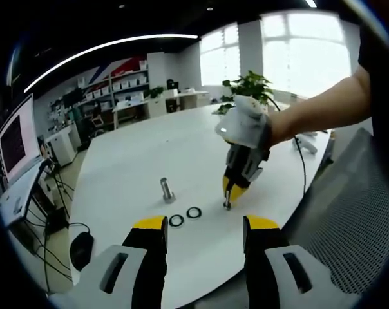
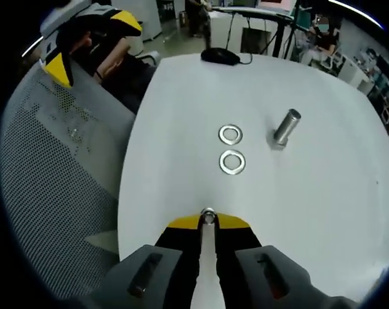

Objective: Place the washer onto the threaded stud by aligning its center hole with the stud, sliding it down to the base, and recovering from edge contact or off-axis alignment until the washer reaches the visible bottom stop.

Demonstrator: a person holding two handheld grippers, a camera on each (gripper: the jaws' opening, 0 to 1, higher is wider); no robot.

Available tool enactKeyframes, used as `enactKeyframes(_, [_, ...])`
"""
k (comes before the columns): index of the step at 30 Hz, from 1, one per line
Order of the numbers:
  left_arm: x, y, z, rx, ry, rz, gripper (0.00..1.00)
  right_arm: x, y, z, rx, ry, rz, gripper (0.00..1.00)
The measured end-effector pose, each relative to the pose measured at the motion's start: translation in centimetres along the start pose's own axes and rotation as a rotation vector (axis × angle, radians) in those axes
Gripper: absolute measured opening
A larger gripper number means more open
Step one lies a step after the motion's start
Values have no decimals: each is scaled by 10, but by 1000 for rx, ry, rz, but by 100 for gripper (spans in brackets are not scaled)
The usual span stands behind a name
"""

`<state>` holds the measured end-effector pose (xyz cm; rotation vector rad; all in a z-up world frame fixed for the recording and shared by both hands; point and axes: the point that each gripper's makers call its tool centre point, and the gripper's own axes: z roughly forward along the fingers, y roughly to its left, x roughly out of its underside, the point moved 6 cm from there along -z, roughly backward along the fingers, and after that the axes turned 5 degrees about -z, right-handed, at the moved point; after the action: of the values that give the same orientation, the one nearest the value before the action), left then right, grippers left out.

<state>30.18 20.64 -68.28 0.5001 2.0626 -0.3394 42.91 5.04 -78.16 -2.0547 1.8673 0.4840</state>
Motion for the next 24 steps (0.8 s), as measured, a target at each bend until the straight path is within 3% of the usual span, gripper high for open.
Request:
enactKeyframes(6, [-1,0,0,2,-2,-1,45,15,-6,-14,23,1,35,8])
enactKeyframes(24, [-1,0,1,6,3,-3,45,102,-44,-61,150,88,220,8])
